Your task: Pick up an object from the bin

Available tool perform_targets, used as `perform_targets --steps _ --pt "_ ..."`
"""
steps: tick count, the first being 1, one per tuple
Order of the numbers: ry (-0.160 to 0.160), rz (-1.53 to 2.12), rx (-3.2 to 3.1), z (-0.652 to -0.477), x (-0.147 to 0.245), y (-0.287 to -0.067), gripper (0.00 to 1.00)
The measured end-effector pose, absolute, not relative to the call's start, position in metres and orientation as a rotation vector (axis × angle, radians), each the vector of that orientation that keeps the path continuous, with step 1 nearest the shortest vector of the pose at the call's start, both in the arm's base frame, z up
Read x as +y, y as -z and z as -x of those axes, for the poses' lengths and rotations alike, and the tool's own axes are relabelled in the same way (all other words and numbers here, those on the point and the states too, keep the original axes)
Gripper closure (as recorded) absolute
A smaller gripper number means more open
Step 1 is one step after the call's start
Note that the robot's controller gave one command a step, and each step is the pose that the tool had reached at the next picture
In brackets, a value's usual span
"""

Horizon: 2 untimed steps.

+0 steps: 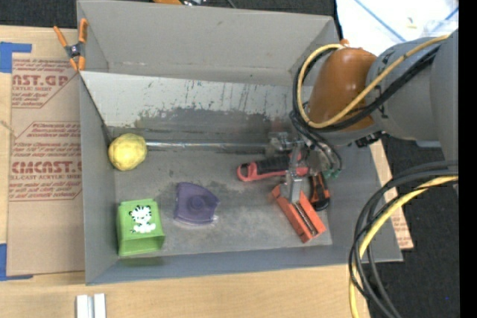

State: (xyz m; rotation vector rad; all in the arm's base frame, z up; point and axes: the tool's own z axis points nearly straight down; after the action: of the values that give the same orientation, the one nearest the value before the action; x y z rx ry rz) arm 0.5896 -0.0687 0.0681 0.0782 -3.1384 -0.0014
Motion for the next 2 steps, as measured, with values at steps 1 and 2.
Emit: perform_targets --steps 1,2 --pt "0.000 -0.081 -3.151 -0.5914 -0.0682 -0.0719 0.00" --pt "0.000 -0.079 -3.149 -0.5928 -0.0681 -0.0735 0.00"
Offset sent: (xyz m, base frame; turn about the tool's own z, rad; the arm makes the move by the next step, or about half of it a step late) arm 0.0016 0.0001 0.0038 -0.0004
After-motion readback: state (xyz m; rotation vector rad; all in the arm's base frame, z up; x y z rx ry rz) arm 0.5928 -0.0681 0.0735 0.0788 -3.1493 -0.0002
